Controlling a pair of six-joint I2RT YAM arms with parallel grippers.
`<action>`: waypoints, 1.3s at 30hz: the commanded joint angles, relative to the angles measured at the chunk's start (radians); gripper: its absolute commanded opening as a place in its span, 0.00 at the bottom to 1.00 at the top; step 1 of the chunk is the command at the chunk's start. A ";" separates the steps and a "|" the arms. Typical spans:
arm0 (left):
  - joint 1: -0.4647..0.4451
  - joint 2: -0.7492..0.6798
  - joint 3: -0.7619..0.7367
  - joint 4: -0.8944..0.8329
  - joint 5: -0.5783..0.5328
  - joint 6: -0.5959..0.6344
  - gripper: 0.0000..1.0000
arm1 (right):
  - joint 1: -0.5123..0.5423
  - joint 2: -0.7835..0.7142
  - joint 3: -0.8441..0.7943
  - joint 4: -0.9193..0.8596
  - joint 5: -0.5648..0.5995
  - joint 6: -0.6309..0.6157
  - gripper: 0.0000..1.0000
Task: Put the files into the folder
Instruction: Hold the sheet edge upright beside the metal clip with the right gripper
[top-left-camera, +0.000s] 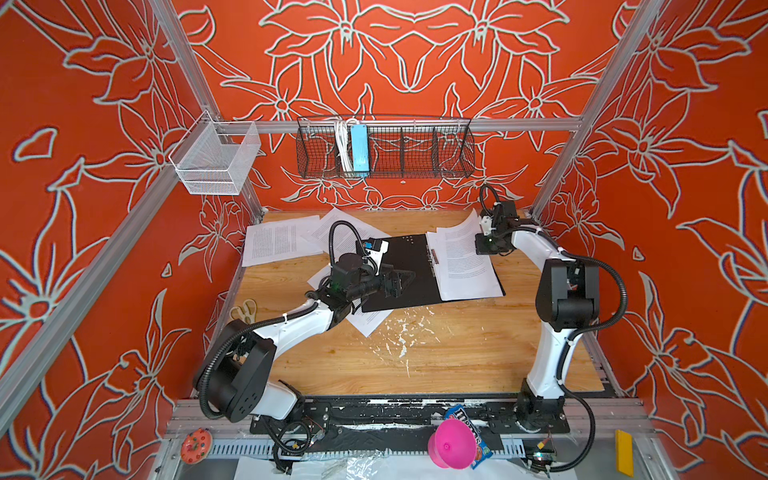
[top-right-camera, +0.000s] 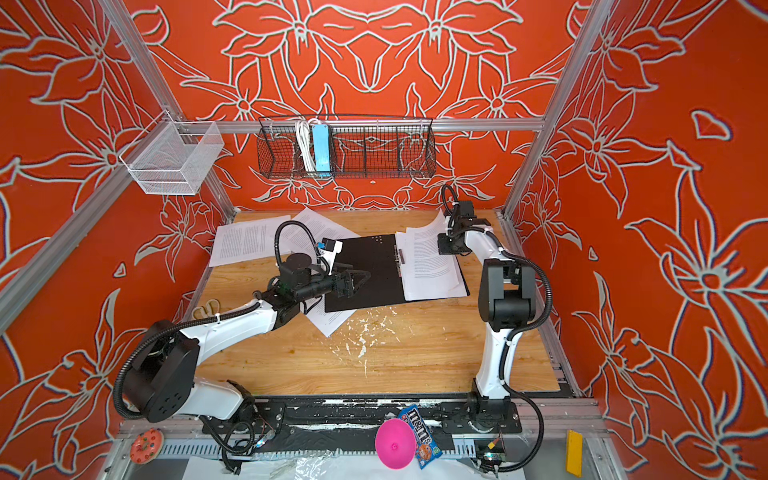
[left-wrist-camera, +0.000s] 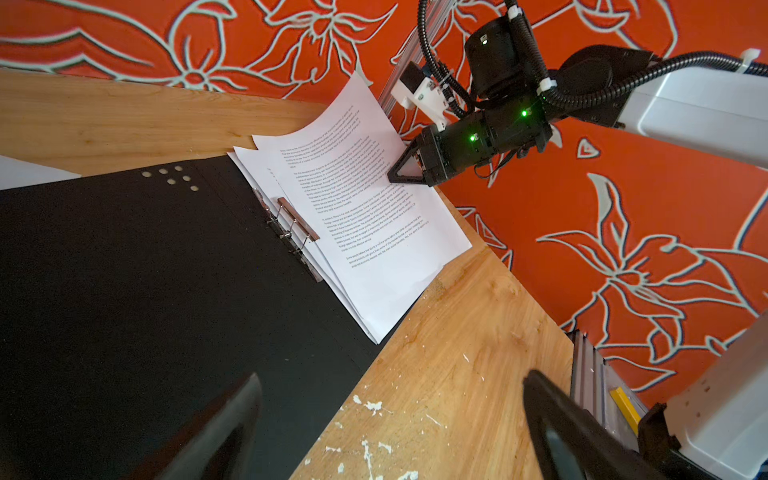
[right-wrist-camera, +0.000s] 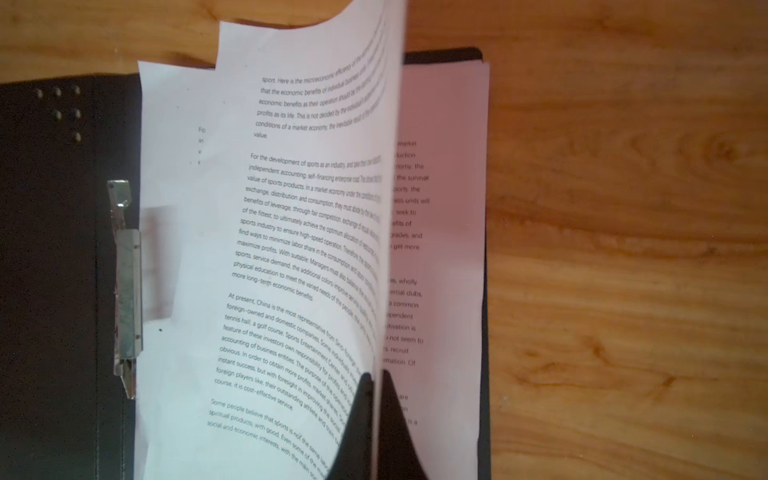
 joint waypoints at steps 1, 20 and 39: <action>-0.003 0.014 0.024 -0.002 -0.005 0.014 0.98 | 0.002 0.043 0.054 -0.060 -0.015 -0.085 0.00; -0.003 0.053 0.044 -0.006 0.009 0.014 0.98 | 0.010 0.077 0.078 -0.051 -0.062 -0.224 0.00; -0.003 0.062 0.049 -0.009 0.016 0.015 0.98 | 0.017 0.071 0.035 -0.025 -0.099 -0.232 0.00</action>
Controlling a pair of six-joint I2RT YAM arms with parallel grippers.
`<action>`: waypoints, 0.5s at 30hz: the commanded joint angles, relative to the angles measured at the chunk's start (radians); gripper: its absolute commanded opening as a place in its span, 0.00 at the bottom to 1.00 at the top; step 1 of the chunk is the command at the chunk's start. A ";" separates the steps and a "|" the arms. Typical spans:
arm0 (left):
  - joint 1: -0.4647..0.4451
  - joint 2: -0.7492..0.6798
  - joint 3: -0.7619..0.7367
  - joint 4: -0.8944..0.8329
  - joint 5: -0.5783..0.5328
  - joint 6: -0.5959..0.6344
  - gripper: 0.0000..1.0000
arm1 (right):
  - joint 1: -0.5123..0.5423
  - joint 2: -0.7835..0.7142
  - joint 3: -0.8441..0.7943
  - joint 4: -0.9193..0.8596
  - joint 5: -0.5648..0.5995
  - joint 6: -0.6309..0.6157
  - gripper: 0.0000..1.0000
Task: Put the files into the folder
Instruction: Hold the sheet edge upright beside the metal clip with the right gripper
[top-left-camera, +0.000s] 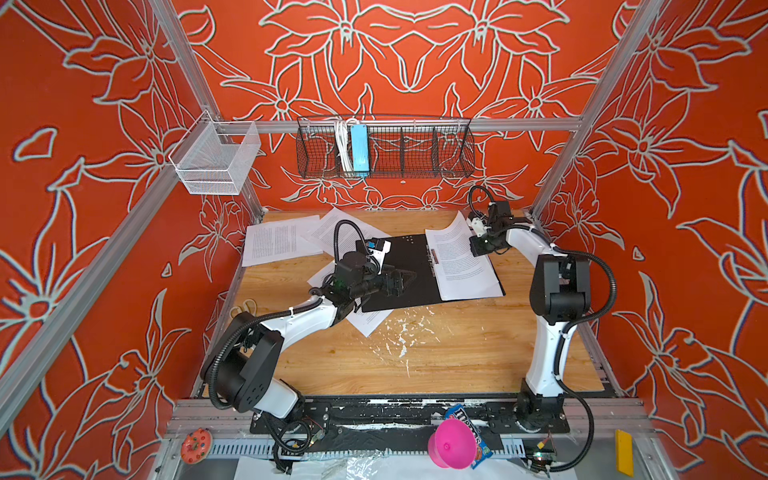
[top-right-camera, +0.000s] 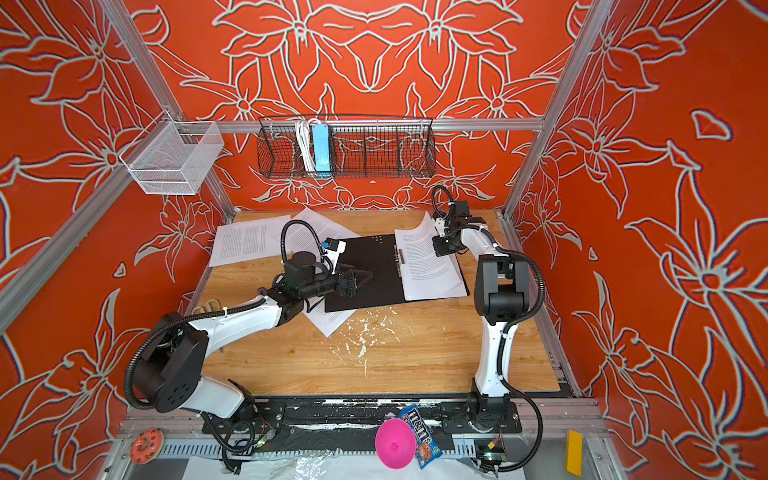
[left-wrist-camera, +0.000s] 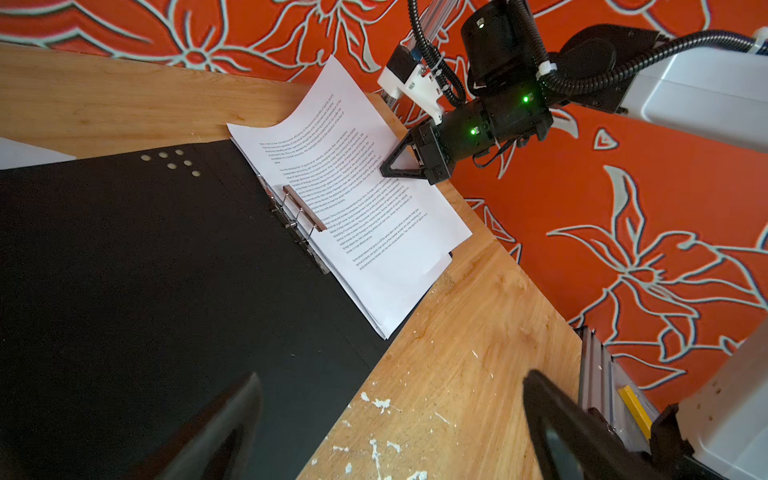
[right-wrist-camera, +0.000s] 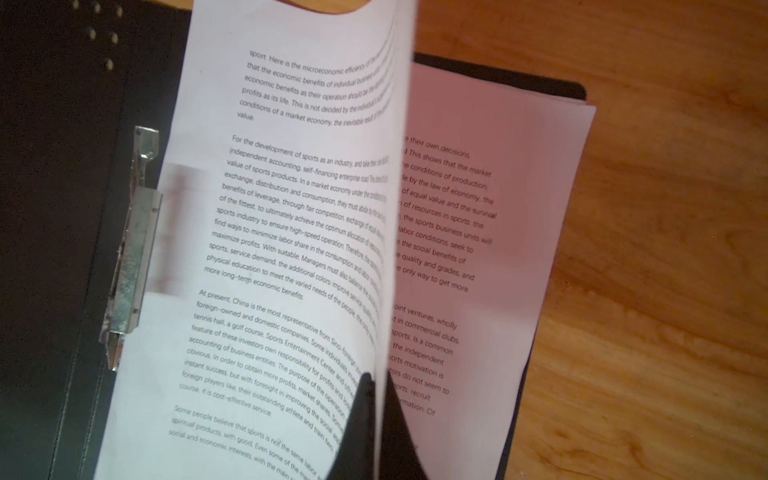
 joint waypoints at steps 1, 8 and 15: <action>-0.003 0.009 0.024 0.003 0.011 0.012 0.98 | 0.005 0.001 -0.014 -0.004 -0.017 -0.031 0.00; -0.003 0.010 0.023 0.002 0.010 0.015 0.98 | 0.005 -0.002 -0.017 0.011 0.040 -0.002 0.77; -0.003 0.015 0.027 -0.001 0.004 0.014 0.98 | 0.004 -0.085 -0.094 0.158 0.209 0.159 0.97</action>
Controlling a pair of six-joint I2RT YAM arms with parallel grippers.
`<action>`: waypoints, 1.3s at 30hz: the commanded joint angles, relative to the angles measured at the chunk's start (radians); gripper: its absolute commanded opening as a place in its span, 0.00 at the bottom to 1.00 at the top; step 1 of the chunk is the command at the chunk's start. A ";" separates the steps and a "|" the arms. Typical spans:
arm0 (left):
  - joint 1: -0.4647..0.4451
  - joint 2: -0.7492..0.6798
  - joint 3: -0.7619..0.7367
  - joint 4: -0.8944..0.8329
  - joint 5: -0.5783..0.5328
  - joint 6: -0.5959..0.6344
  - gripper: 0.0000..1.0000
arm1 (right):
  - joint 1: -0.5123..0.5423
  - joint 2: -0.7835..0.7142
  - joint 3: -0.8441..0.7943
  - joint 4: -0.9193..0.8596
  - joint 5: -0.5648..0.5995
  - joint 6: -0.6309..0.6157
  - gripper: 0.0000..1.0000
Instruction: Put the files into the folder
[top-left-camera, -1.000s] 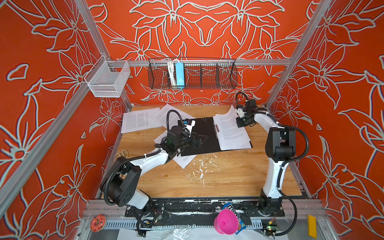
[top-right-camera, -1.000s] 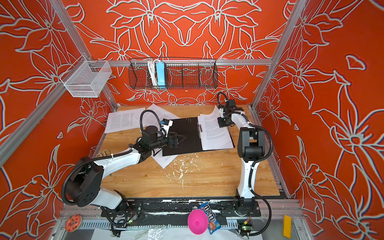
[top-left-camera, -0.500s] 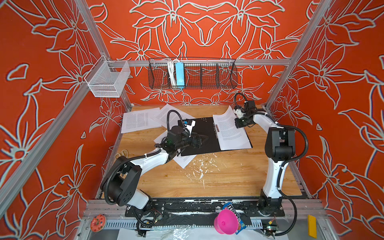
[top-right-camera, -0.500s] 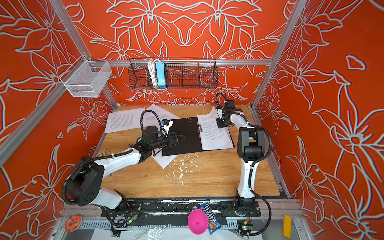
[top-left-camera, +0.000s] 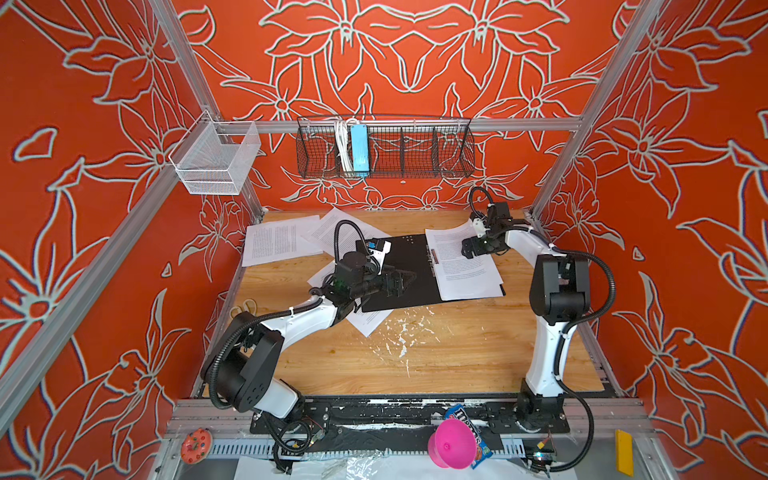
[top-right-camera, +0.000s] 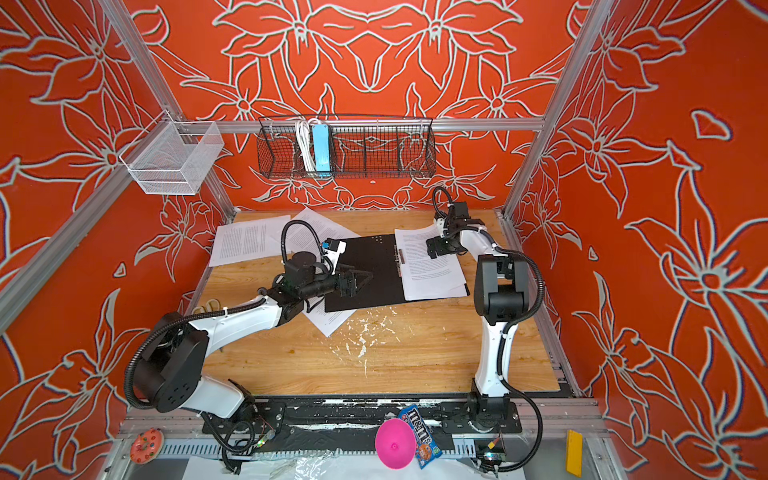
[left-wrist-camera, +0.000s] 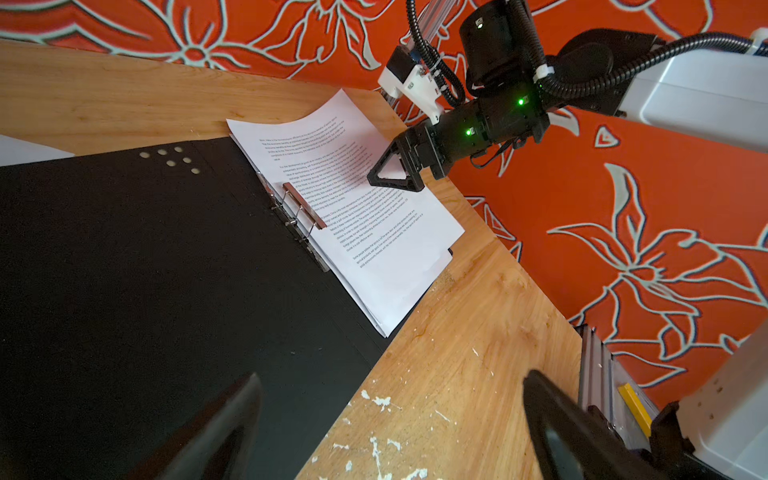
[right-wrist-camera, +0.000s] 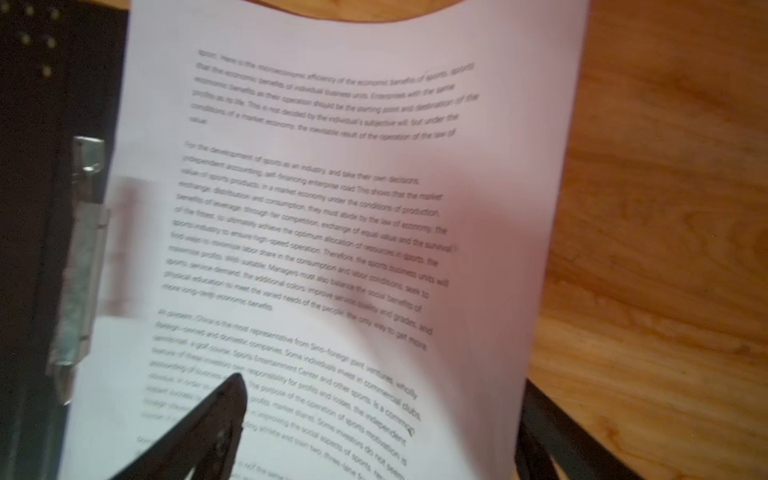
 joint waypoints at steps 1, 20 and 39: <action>-0.003 0.016 0.027 0.003 0.002 0.011 0.98 | 0.000 -0.103 -0.073 0.130 0.154 0.138 0.97; 0.149 0.424 0.243 -0.018 0.346 -0.281 0.98 | -0.046 -0.026 -0.031 0.117 0.002 0.466 0.97; 0.155 0.538 0.367 -0.246 0.300 -0.204 0.98 | -0.065 0.276 0.321 -0.002 -0.046 0.561 0.85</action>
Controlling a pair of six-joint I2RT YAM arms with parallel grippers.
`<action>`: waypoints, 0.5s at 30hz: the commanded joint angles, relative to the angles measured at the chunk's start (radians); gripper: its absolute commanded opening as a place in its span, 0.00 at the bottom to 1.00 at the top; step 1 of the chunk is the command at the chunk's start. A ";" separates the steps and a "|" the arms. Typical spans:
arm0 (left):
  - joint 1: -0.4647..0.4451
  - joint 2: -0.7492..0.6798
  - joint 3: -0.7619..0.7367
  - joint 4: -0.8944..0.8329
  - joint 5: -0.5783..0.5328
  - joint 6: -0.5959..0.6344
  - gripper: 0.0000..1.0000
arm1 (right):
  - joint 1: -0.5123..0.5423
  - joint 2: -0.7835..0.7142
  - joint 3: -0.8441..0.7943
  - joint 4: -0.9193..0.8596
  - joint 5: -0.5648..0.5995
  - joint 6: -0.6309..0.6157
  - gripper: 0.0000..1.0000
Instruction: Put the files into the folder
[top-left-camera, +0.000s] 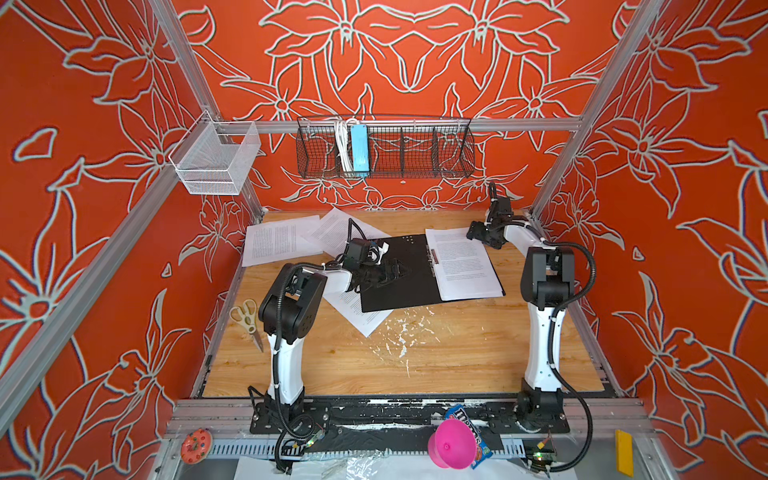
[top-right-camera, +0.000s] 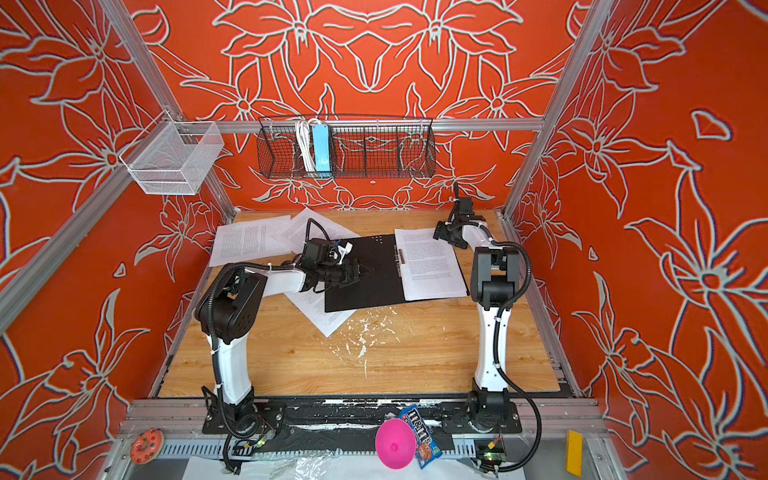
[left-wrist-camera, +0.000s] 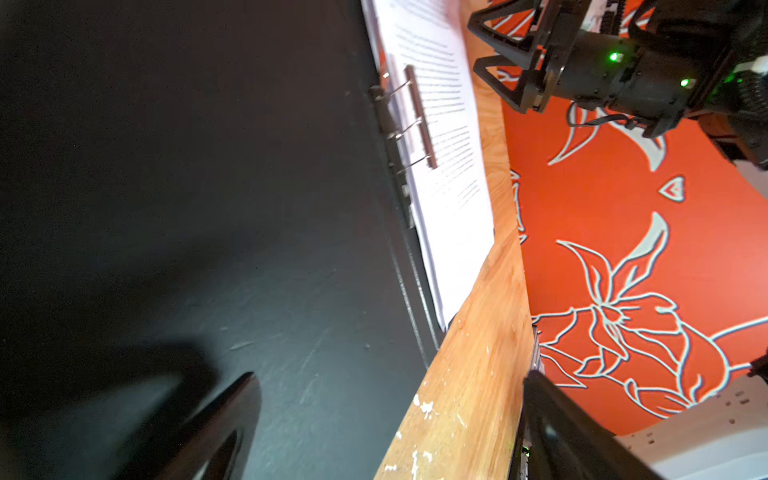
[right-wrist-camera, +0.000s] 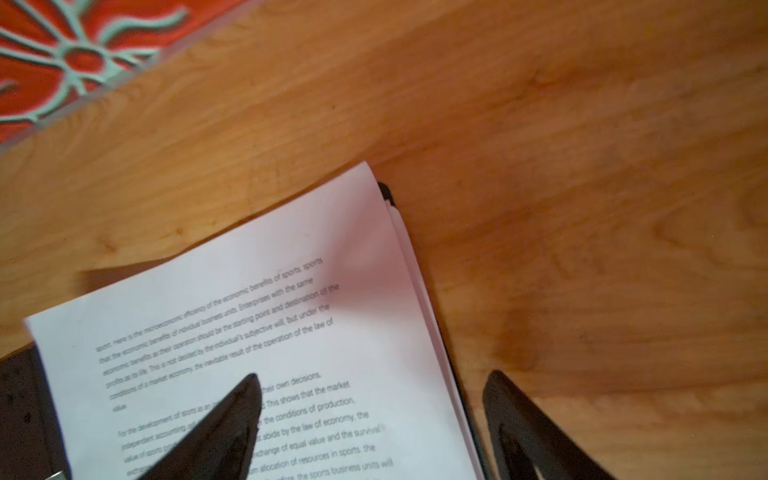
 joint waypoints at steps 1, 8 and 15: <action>0.000 0.025 0.025 -0.039 -0.002 0.016 0.98 | -0.006 0.011 0.023 -0.040 -0.020 0.041 0.85; 0.000 0.031 0.027 -0.037 -0.002 0.013 0.98 | -0.005 -0.003 -0.006 -0.030 -0.068 0.057 0.85; 0.000 0.037 0.028 -0.033 0.002 0.009 0.98 | -0.005 -0.008 -0.012 -0.024 -0.108 0.080 0.85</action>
